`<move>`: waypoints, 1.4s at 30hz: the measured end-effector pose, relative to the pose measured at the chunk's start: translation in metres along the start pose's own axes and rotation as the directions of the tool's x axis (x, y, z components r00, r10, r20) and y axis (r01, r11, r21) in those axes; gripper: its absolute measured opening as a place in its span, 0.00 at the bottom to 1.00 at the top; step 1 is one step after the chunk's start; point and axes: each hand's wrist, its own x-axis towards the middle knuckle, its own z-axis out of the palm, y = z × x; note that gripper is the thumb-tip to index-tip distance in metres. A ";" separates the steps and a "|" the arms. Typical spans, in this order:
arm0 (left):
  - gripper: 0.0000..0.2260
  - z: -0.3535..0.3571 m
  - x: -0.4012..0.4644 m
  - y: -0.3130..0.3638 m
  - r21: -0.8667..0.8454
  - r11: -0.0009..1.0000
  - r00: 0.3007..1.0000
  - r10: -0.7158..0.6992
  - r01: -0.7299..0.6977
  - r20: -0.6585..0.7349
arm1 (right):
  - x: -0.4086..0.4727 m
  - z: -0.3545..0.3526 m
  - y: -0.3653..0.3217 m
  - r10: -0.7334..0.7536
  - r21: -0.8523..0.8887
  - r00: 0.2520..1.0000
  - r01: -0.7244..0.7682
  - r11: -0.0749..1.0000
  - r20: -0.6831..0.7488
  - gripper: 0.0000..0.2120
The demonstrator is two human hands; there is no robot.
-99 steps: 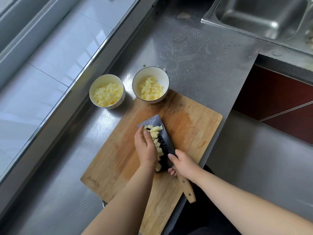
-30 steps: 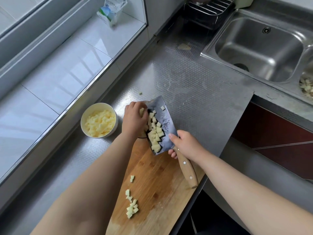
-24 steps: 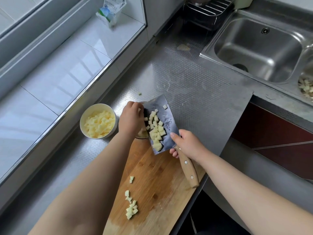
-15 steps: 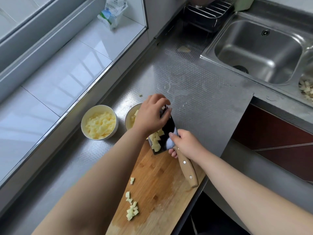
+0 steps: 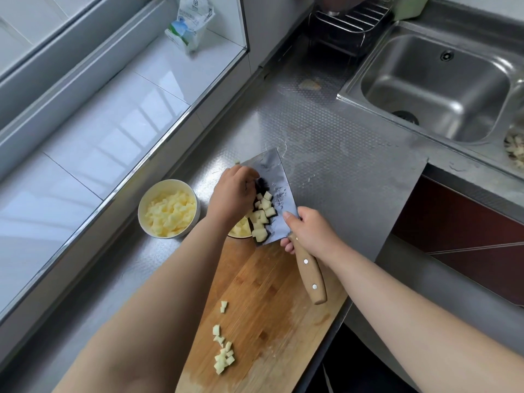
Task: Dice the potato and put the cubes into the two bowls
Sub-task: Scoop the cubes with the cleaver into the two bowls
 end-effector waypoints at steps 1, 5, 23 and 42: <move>0.10 -0.001 -0.001 -0.003 0.010 1.000 1.000 0.012 -0.012 0.008 | 0.001 -0.001 -0.001 -0.003 0.000 1.000 0.003 1.000 -0.003 0.16; 0.09 -0.005 -0.008 -0.016 0.035 0.999 0.999 0.008 -0.010 0.042 | 0.006 -0.003 -0.005 -0.016 -0.012 1.000 0.016 1.000 -0.024 0.17; 0.13 0.018 -0.022 0.019 -0.002 0.974 0.971 0.224 -0.225 -0.084 | 0.015 0.002 -0.014 -0.130 0.021 0.981 0.134 0.991 -0.145 0.13; 0.11 0.000 -0.111 -0.042 -0.059 0.990 0.925 -0.142 0.129 -0.352 | -0.030 -0.014 0.024 -0.180 -0.015 0.971 0.180 0.984 -0.159 0.15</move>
